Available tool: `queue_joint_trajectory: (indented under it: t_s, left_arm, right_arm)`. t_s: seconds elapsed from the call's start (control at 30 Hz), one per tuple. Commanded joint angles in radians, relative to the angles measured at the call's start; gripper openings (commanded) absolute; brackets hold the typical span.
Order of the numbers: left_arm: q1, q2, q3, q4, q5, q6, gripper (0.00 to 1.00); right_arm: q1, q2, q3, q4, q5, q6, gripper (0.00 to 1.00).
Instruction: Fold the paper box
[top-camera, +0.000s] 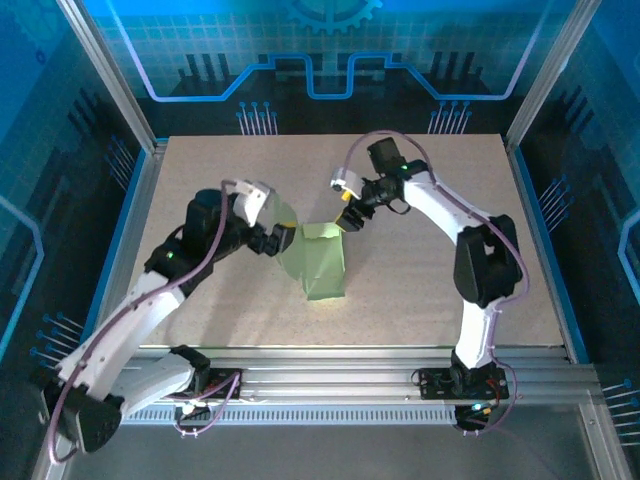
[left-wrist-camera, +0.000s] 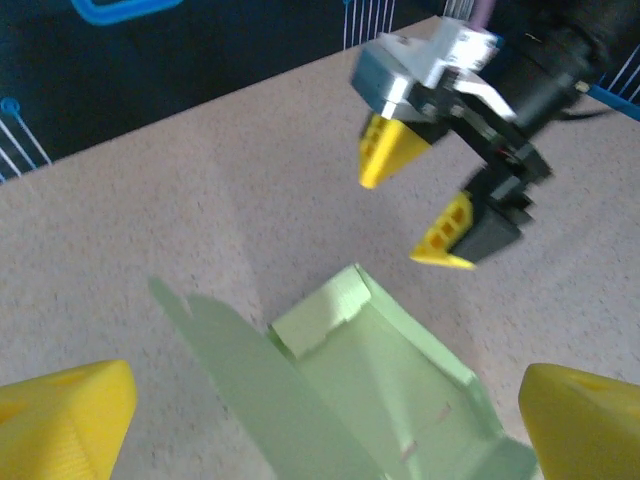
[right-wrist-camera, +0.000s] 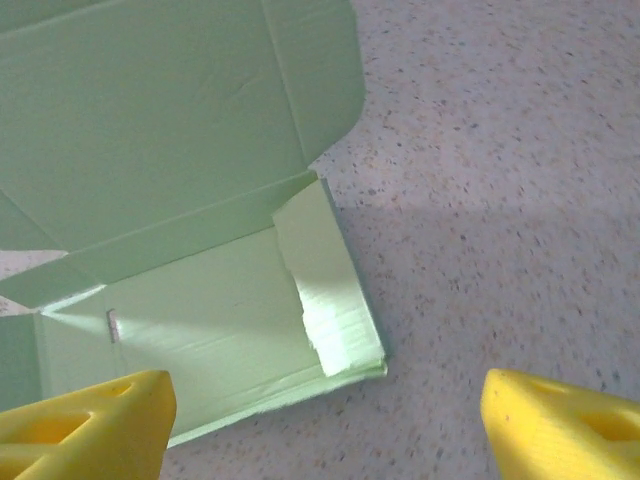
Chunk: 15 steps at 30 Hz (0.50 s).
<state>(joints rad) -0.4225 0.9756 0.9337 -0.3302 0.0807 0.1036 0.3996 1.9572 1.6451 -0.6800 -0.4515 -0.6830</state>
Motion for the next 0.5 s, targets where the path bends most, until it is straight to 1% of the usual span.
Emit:
queue_joint_trajectory:
  t_s: [0.0,0.1,0.17,0.27,0.37,0.47]
  left_arm:
    - [-0.001,-0.113,-0.066,-0.064,0.043,-0.115,0.99]
    - [-0.001,-0.203,-0.109,-0.108,0.081,-0.166,0.99]
    - [-0.002,-0.26,-0.136,-0.137,0.087,-0.169,0.99]
    - [-0.002,-0.311,-0.152,-0.186,0.064,-0.149,0.99]
    - [-0.002,-0.323,-0.158,-0.207,0.059,-0.136,0.99]
    - [-0.002,-0.321,-0.176,-0.194,0.072,-0.137,0.99]
  right_arm:
    - [0.038,0.109,0.152,-0.184,0.045,-0.149,0.81]
    - [0.053,0.212,0.296,-0.259,0.08,-0.167,0.78]
    - [0.06,0.279,0.378,-0.292,0.095,-0.177,0.69]
    - [0.067,0.362,0.485,-0.362,0.108,-0.198,0.54]
    - [0.076,0.445,0.569,-0.427,0.128,-0.218,0.53]
    - [0.081,0.486,0.604,-0.432,0.146,-0.228,0.53]
